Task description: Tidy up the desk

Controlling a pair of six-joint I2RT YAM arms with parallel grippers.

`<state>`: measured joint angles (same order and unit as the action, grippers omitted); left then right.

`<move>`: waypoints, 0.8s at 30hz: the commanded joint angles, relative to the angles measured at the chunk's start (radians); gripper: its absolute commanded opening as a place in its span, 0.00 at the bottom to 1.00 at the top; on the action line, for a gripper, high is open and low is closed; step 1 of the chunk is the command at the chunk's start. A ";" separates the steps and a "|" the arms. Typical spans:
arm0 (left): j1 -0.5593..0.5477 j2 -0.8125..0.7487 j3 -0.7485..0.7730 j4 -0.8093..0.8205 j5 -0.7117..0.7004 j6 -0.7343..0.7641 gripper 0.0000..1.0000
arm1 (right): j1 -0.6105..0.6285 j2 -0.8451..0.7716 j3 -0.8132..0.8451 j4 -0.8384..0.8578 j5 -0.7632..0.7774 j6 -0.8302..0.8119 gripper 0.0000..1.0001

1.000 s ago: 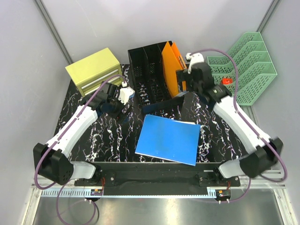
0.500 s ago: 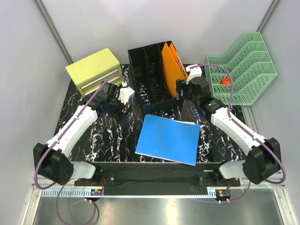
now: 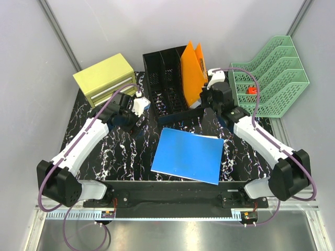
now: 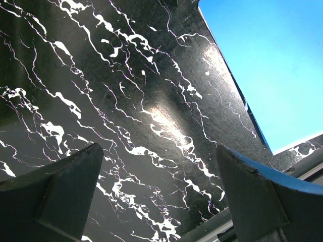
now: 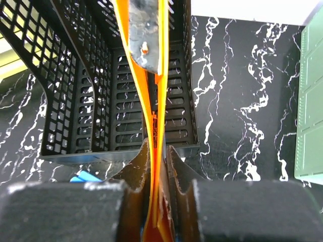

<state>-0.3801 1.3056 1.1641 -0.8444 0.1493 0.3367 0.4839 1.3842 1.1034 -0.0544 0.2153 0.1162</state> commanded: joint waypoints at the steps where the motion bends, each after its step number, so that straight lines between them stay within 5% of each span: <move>1: 0.004 -0.034 -0.007 0.024 -0.005 0.004 0.99 | -0.005 0.041 0.202 -0.176 0.010 0.045 0.00; 10: 0.003 -0.032 -0.004 0.021 0.001 0.002 0.99 | -0.007 0.171 0.478 -0.533 0.027 0.051 0.00; 24: 0.004 -0.028 0.016 0.018 0.009 -0.001 0.99 | -0.016 0.214 0.495 -0.576 0.027 0.026 0.05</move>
<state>-0.3801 1.3022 1.1603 -0.8448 0.1497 0.3367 0.4797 1.5658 1.5654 -0.5983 0.2268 0.1535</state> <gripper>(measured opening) 0.991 0.102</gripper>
